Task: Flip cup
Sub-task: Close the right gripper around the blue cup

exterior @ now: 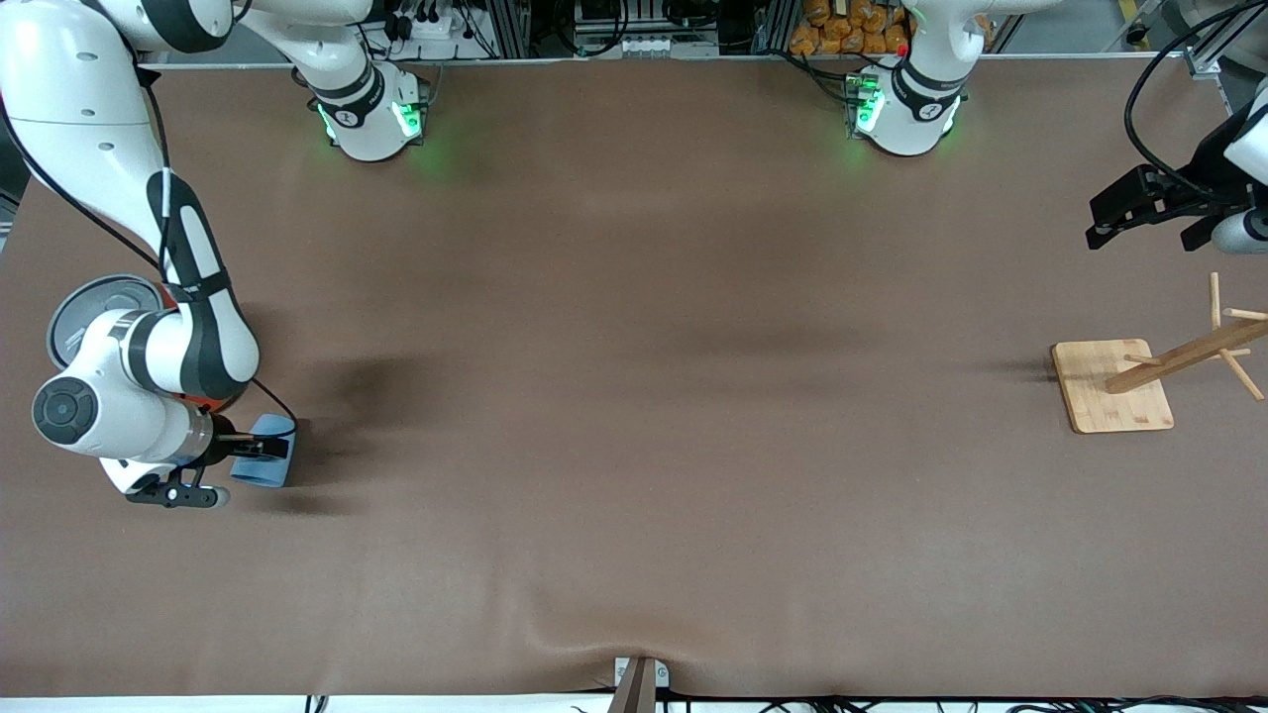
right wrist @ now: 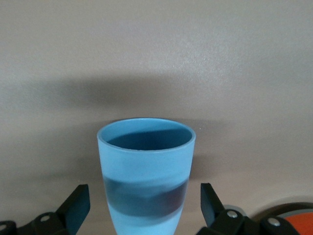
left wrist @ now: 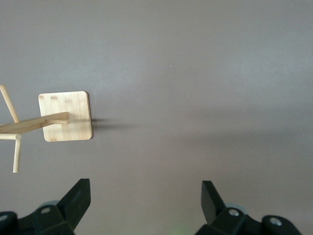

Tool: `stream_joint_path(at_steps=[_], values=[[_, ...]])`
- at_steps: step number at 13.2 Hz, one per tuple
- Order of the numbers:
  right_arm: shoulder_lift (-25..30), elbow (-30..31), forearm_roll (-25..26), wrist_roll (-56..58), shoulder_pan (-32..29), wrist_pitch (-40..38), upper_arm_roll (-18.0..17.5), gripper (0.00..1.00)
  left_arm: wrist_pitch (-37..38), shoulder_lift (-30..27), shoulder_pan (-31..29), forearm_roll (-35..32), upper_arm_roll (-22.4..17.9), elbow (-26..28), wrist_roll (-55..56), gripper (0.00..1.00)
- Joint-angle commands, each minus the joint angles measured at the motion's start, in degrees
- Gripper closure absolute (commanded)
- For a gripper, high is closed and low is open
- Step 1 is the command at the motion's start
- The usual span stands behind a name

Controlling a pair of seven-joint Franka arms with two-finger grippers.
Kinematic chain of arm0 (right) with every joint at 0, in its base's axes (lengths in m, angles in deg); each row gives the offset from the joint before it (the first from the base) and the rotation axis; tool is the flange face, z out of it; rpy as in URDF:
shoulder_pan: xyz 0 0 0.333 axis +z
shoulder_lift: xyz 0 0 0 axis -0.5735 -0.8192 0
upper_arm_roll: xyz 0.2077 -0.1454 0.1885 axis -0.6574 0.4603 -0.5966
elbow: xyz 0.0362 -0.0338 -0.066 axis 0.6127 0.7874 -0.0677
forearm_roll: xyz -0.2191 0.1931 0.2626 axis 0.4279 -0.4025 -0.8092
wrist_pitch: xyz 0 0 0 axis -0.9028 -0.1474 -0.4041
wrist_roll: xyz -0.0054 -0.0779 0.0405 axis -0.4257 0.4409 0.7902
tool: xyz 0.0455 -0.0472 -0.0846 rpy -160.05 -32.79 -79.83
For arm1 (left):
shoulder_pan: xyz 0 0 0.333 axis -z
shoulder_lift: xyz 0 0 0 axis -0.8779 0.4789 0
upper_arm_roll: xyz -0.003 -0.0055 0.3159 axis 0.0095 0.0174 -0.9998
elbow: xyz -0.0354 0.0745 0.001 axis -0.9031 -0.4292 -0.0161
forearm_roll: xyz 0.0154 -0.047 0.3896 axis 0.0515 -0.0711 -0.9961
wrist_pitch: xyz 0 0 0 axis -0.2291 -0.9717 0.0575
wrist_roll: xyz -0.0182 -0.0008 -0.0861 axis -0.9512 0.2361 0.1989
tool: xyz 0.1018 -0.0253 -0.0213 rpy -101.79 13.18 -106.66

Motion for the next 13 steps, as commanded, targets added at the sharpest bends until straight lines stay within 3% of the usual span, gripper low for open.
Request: stream_joint_path(at_steps=[1, 8, 9, 11, 13], values=[[-0.68, 0.68, 0.55, 0.95, -0.98, 0.88, -0.88, 0.0, 0.8, -0.68, -0.34, 0.42, 0.12, 0.06, -0.44, 0.0], [-1.83, 1.38, 0.55, 0.95, -0.45, 3.25, -0.97, 0.0, 0.8, -0.51, -0.34, 0.34, 0.12, 0.15, -0.62, 0.0], [-1.83, 1.38, 0.55, 0.95, -0.36, 3.25, -0.97, 0.06, 0.8, -0.51, -0.34, 0.34, 0.12, 0.15, -0.7, 0.0], [-1.83, 1.03, 0.55, 0.95, 0.07, 3.42, -1.05, 0.3, 0.8, -0.59, -0.34, 0.34, 0.12, 0.24, -0.7, 0.0], [-1.56, 0.68, 0.64, 0.95, 0.69, 3.86, -1.05, 0.41, 0.8, -0.51, -0.34, 0.34, 0.12, 0.24, -0.7, 0.0]])
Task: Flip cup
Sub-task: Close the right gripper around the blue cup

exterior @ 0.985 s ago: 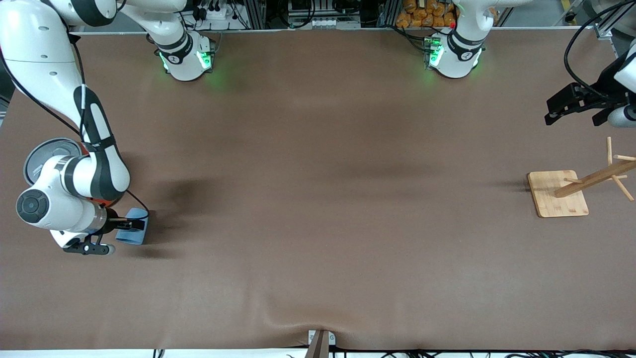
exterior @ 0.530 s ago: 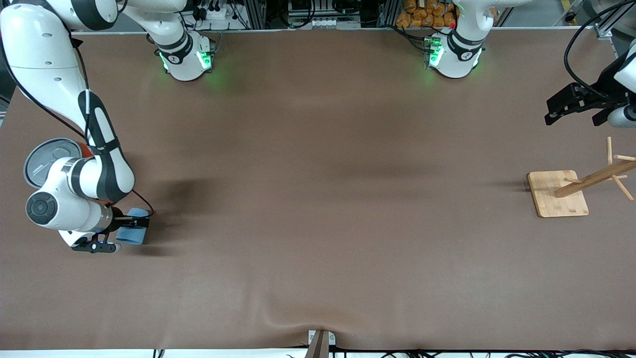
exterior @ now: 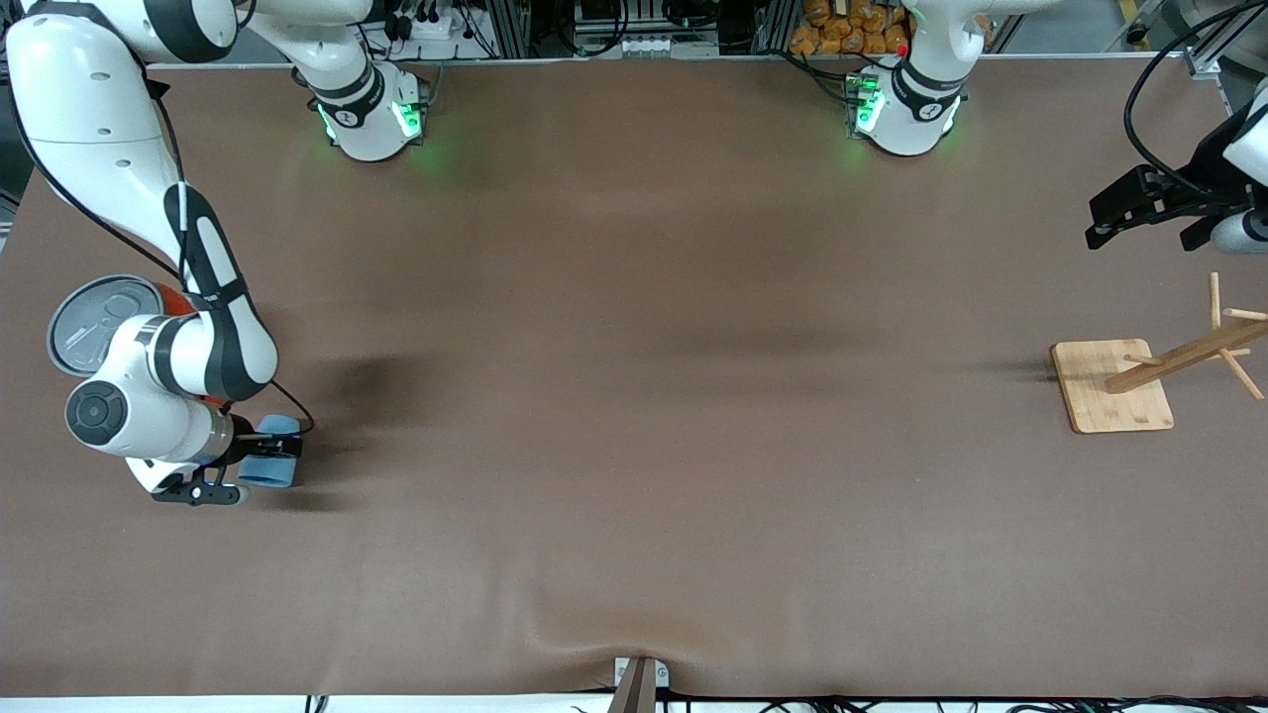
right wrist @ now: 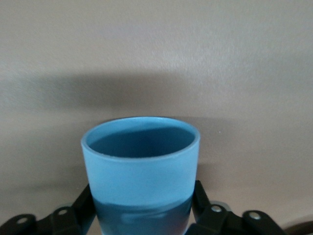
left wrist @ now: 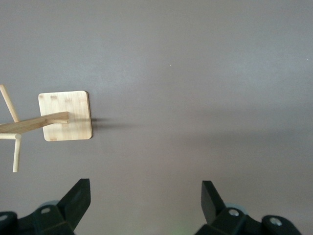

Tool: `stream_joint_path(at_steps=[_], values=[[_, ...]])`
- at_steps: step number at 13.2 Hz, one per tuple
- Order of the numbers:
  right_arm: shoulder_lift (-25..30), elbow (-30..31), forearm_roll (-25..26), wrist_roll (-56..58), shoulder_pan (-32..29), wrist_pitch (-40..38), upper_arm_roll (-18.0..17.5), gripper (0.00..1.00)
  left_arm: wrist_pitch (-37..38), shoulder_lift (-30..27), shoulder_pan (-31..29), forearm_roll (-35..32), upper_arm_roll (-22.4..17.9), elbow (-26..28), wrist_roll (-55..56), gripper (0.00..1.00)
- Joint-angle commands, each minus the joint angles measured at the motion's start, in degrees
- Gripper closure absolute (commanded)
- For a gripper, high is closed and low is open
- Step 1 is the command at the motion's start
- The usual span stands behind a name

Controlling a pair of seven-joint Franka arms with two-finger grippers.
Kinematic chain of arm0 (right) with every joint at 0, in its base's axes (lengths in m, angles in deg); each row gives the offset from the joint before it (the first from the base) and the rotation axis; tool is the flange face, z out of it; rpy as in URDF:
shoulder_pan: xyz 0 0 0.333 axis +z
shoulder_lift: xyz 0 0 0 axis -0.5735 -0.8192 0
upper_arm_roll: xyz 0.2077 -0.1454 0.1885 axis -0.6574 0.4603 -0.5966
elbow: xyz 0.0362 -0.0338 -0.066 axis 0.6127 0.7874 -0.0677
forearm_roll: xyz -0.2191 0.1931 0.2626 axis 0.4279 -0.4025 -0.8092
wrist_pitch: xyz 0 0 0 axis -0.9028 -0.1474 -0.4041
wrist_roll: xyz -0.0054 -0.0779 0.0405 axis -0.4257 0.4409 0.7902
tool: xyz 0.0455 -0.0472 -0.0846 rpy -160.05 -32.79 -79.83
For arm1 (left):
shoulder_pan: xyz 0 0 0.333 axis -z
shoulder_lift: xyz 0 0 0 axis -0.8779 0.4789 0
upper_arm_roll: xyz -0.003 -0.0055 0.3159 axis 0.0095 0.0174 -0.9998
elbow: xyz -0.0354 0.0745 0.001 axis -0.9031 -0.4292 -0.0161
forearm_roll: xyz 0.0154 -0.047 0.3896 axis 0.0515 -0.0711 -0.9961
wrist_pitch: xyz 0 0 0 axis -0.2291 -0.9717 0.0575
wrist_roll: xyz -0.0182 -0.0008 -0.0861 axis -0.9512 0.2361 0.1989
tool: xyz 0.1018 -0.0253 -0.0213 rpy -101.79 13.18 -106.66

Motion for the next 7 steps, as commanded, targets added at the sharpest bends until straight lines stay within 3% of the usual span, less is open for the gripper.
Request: stream_joint_path(at_steps=[1, 7], values=[[0.37, -0.73, 0.62, 0.47, 0.91, 0.61, -0.39, 0.43, 0.72, -0.6, -0.34, 0.33, 0.12, 0.17, -0.79, 0.0], [10.02, -0.64, 0.62, 19.85, 6.09, -2.82, -0.57, 0.43, 0.72, -0.68, -1.74, 0.77, 0.12, 0.17, -1.05, 0.0]])
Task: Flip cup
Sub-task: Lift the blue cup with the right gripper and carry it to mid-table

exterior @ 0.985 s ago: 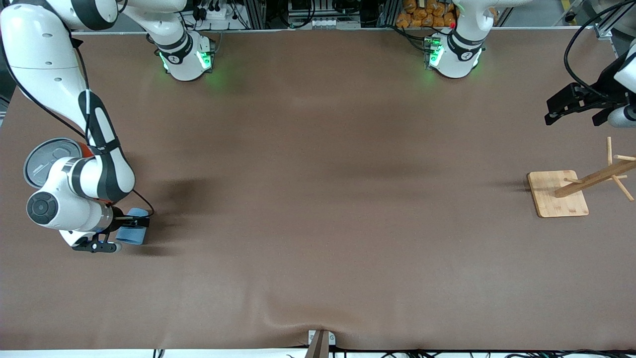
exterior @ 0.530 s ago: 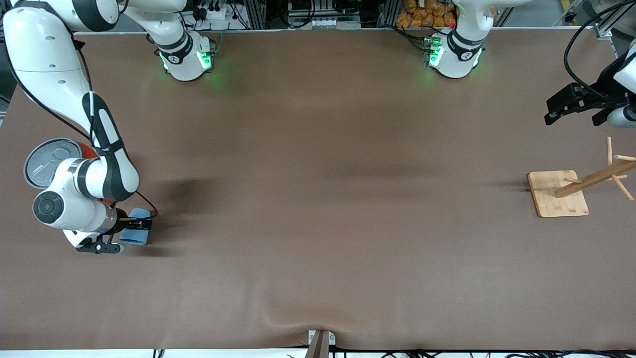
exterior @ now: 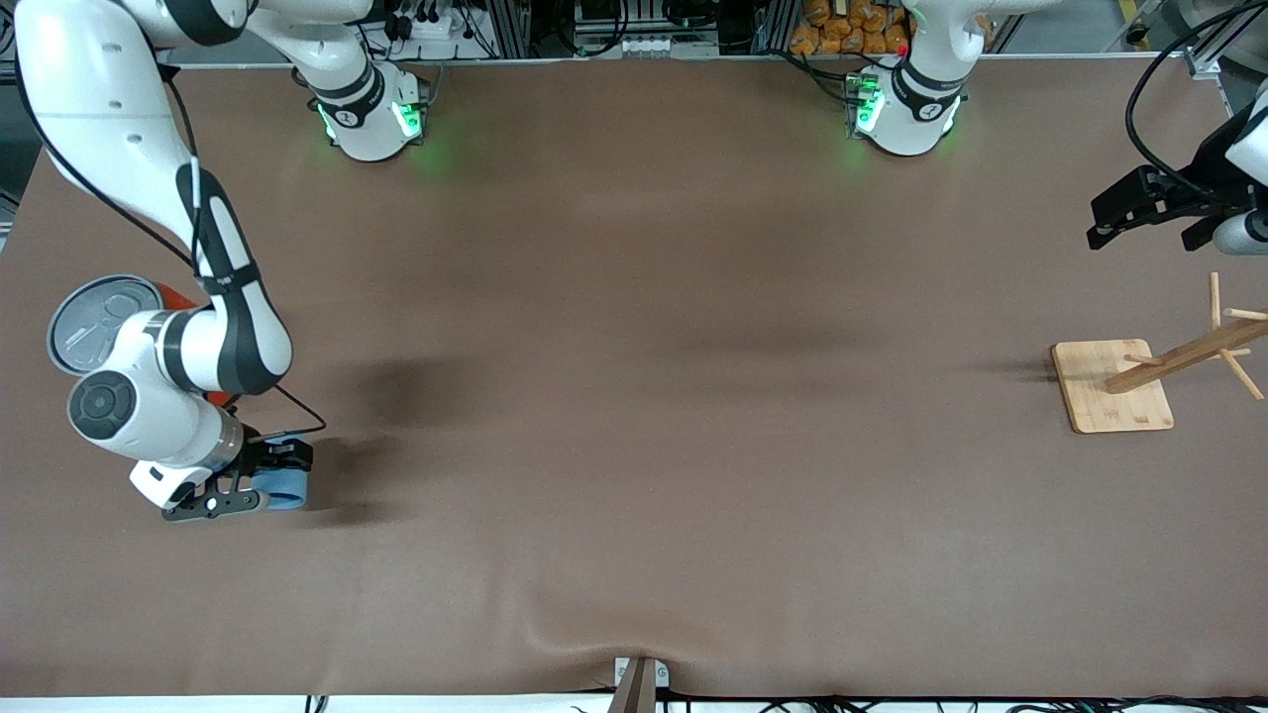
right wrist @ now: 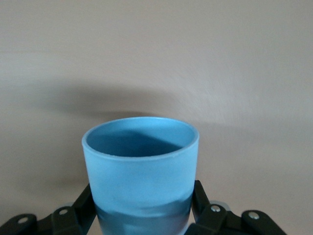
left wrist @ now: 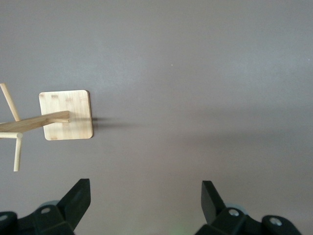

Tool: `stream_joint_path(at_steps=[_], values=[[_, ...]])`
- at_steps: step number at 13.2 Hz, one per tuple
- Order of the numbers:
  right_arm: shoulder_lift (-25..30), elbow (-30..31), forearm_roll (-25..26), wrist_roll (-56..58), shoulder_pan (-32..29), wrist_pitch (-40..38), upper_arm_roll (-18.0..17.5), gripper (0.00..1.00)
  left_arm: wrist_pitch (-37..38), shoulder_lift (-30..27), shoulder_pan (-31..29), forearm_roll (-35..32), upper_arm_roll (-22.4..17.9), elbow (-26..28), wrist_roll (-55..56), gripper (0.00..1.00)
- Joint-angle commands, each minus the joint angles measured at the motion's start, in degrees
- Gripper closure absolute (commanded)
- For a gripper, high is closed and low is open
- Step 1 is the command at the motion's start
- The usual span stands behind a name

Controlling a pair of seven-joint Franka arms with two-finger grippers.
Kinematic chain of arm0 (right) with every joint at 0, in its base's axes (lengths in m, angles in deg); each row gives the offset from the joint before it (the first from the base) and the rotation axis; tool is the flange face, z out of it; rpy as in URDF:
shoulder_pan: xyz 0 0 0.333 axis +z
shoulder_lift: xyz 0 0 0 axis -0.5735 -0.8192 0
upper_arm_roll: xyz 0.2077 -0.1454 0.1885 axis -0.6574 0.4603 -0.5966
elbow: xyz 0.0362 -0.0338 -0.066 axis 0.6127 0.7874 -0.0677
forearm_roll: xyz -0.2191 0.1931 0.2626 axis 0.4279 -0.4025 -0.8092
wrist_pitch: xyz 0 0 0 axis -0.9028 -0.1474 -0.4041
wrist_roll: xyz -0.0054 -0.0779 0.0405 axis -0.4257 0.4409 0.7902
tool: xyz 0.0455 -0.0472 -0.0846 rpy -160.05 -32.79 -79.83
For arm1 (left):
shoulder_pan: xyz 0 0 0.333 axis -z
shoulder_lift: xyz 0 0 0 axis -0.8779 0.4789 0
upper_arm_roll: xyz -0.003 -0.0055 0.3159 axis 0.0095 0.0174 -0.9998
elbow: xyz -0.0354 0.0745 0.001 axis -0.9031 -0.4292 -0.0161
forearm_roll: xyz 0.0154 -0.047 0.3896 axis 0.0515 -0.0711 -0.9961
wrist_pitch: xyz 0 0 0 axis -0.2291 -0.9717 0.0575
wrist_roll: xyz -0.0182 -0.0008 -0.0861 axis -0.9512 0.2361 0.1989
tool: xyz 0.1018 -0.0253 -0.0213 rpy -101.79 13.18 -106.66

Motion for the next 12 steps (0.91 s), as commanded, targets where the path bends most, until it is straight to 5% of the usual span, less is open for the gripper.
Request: stream_joint_path(at_steps=[1, 7, 12], values=[[6.59, 1.49, 0.52, 11.19, 3.6, -1.99, 0.03, 0.43, 0.71, -0.77, -1.22, 0.77, 0.05, 0.09, -0.97, 0.0], [8.19, -0.97, 1.83, 37.82, 19.67, -0.85, 0.03, 0.43, 0.8, -0.69, -1.31, 0.77, 0.13, 0.27, -1.14, 0.0], [4.16, -0.8, 4.04, 44.98, 35.67, 2.21, 0.03, 0.42, 0.71, -0.69, -1.75, 0.77, 0.13, 0.27, -1.14, 0.0]])
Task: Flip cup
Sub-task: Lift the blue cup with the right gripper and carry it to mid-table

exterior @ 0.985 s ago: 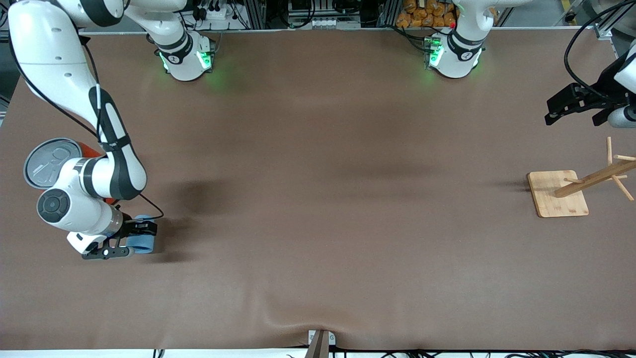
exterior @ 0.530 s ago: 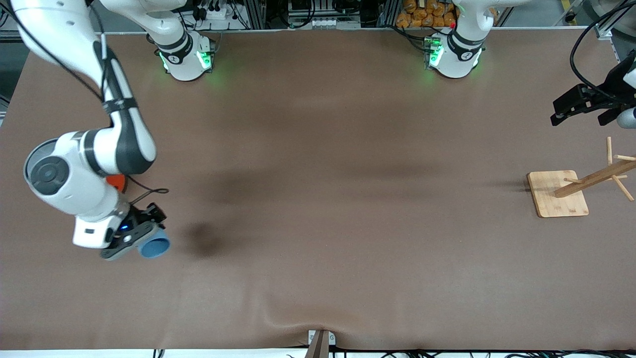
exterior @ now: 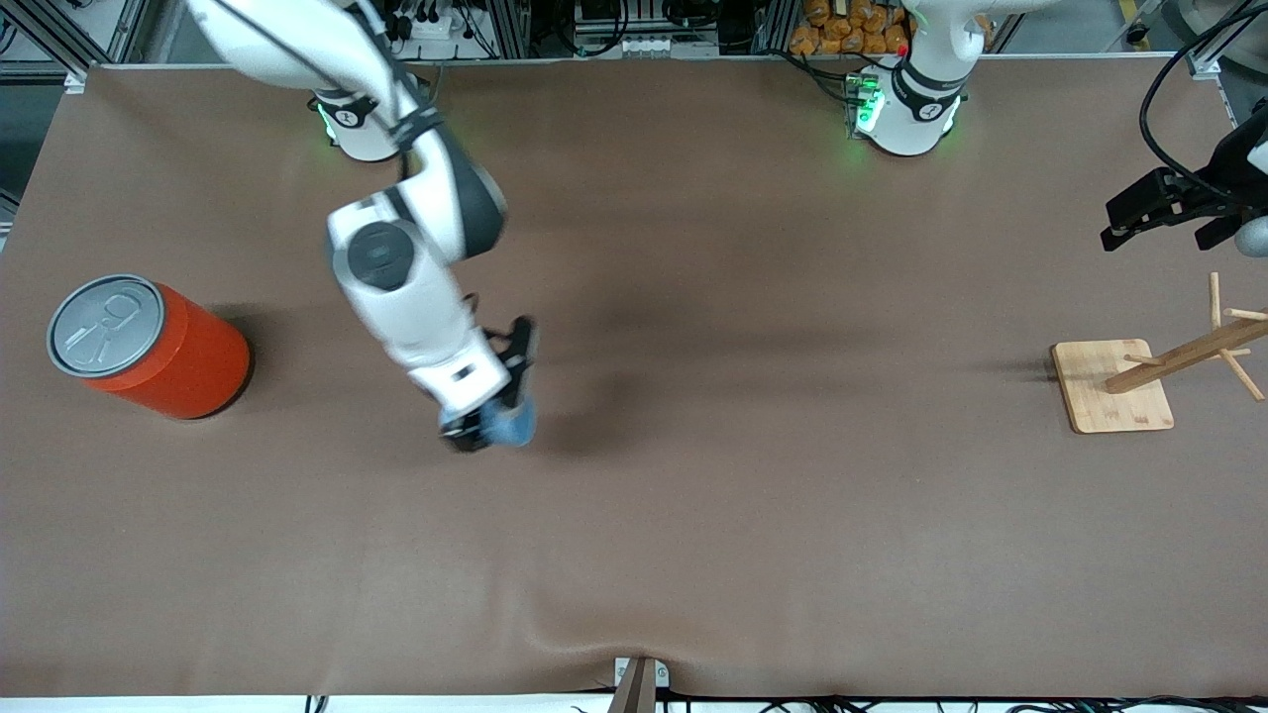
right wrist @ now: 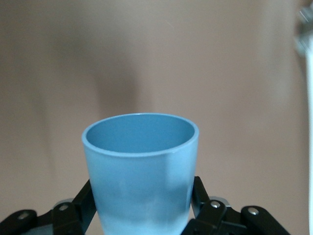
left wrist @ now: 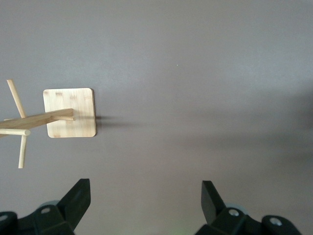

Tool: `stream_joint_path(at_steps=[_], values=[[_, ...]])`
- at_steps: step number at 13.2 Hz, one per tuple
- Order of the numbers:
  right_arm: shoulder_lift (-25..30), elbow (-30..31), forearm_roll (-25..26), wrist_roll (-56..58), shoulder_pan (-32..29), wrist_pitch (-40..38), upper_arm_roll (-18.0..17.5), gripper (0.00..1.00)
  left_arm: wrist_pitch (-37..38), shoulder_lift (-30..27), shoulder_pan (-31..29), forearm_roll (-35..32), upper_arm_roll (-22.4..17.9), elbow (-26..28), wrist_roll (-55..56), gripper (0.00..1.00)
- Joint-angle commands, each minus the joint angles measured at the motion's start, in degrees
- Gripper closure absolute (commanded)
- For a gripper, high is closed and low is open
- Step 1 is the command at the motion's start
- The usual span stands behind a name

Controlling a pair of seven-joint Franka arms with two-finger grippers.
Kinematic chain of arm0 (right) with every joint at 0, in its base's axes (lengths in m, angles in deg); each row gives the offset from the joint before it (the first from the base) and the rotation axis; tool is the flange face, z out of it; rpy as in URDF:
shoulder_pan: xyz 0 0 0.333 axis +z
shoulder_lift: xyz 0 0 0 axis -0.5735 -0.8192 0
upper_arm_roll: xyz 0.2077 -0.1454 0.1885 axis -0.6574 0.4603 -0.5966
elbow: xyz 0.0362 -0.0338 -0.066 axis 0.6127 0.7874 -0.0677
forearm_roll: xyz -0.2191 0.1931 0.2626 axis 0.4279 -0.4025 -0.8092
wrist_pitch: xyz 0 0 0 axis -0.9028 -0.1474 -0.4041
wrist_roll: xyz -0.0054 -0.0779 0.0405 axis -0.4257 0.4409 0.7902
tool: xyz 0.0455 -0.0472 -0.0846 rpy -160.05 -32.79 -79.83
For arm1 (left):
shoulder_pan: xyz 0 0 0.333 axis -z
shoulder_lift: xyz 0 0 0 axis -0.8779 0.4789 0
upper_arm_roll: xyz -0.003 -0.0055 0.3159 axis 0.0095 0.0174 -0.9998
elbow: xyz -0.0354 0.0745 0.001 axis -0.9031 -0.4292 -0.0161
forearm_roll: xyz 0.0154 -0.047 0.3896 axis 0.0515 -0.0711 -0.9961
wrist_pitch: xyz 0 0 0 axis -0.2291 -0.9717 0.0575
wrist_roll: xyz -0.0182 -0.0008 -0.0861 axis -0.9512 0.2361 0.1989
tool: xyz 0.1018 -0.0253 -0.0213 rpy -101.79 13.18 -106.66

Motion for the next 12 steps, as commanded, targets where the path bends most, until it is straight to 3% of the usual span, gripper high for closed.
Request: stream_joint_path(at_steps=[1, 9, 10, 12], values=[[-4.28, -0.18, 1.14, 2.87, 7.17, 4.86, 1.0, 0.42, 0.69, -0.69, -0.68, 0.77, 0.19, 0.23, -1.14, 0.0], [-14.84, -0.27, 1.31, -6.0, 14.66, 14.1, 1.09, 0.42, 0.78, -0.69, -0.59, 0.77, 0.19, 0.75, -1.22, 0.0], [-15.37, -0.27, 1.32, -6.01, 14.67, 15.15, 1.18, 0.38, 0.87, -0.6, -0.59, 0.77, 0.19, 0.76, -1.22, 0.0], [-15.99, -0.27, 1.32, -6.01, 14.75, 15.33, 1.18, 0.07, 0.87, -0.6, -0.59, 0.77, 0.19, 0.84, -1.22, 0.0]])
